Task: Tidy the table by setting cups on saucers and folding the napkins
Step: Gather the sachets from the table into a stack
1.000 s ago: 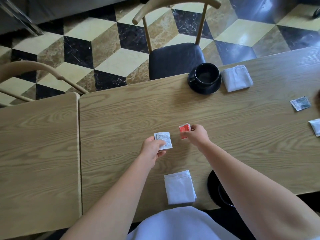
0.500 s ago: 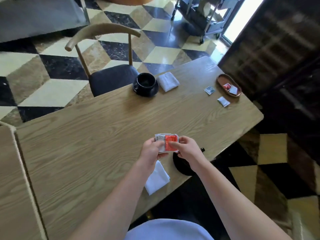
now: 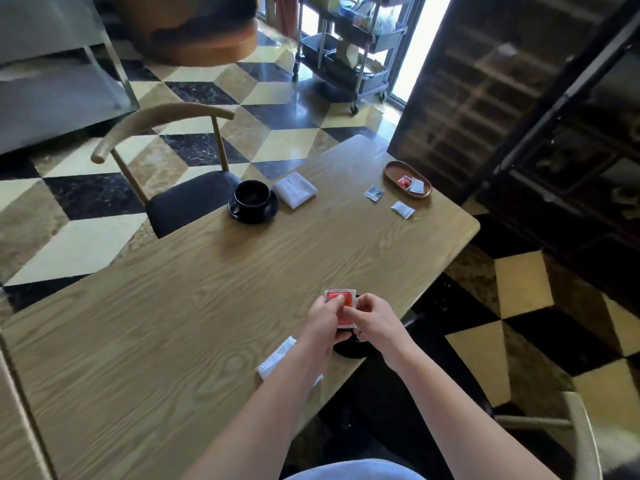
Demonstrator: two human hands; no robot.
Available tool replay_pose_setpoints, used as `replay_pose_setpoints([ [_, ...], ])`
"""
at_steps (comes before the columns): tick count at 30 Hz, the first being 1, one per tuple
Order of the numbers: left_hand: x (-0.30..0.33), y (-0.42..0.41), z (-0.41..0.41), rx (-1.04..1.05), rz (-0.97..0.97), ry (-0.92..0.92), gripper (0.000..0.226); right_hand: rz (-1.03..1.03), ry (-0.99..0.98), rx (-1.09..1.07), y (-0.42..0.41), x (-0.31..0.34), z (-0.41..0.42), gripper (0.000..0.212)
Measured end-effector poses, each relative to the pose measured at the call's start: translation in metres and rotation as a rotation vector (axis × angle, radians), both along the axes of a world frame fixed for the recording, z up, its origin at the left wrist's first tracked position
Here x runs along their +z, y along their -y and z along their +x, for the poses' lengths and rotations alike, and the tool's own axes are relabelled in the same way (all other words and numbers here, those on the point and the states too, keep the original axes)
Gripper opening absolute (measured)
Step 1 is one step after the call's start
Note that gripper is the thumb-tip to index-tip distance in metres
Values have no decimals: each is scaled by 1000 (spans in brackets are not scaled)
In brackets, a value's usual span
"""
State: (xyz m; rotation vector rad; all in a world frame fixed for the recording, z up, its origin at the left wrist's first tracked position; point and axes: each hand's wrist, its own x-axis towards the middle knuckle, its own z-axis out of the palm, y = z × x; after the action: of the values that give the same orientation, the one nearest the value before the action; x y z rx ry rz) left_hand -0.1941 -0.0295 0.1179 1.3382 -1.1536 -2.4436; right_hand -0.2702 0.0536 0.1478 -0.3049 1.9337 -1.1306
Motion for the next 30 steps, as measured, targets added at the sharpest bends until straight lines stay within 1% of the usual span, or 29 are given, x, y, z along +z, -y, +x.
replay_pose_setpoints([
  [3,0,-10,-10,-12,23,14,27,4,32,-32,-15,0,-6,24],
  [5,2,-21,-19,-44,28,6,27,20,17,-63,-28,6,-11,24],
  [8,9,-37,-26,-111,35,-13,19,22,-2,-157,-56,17,-18,20],
  [10,15,-49,-27,-140,62,-88,12,-20,37,-246,-80,23,-16,22],
  [11,19,-56,-26,-157,72,-126,13,-46,57,-296,-94,26,-13,25],
  [12,23,-65,-25,-186,76,-165,17,-76,71,-347,-107,28,-9,28],
  [14,32,-88,-23,-313,48,-256,29,-154,91,-454,-138,33,-1,31],
  [15,37,-102,-23,-390,29,-283,31,-182,97,-512,-155,38,4,31],
  [17,47,-132,-24,-505,22,-308,30,-200,86,-609,-189,47,14,30],
  [21,61,-195,-34,-668,31,-326,26,-195,-3,-774,-261,66,29,31],
  [23,66,-226,-39,-733,14,-315,24,-181,-58,-849,-299,72,36,27],
  [26,71,-277,-45,-801,11,-302,23,-183,-97,-906,-362,71,51,21],
  [29,72,-336,-48,-852,-11,-282,22,-192,-107,-992,-426,64,62,21],
  [30,71,-370,-45,-882,-16,-274,22,-194,-113,-1012,-458,60,68,23],
])
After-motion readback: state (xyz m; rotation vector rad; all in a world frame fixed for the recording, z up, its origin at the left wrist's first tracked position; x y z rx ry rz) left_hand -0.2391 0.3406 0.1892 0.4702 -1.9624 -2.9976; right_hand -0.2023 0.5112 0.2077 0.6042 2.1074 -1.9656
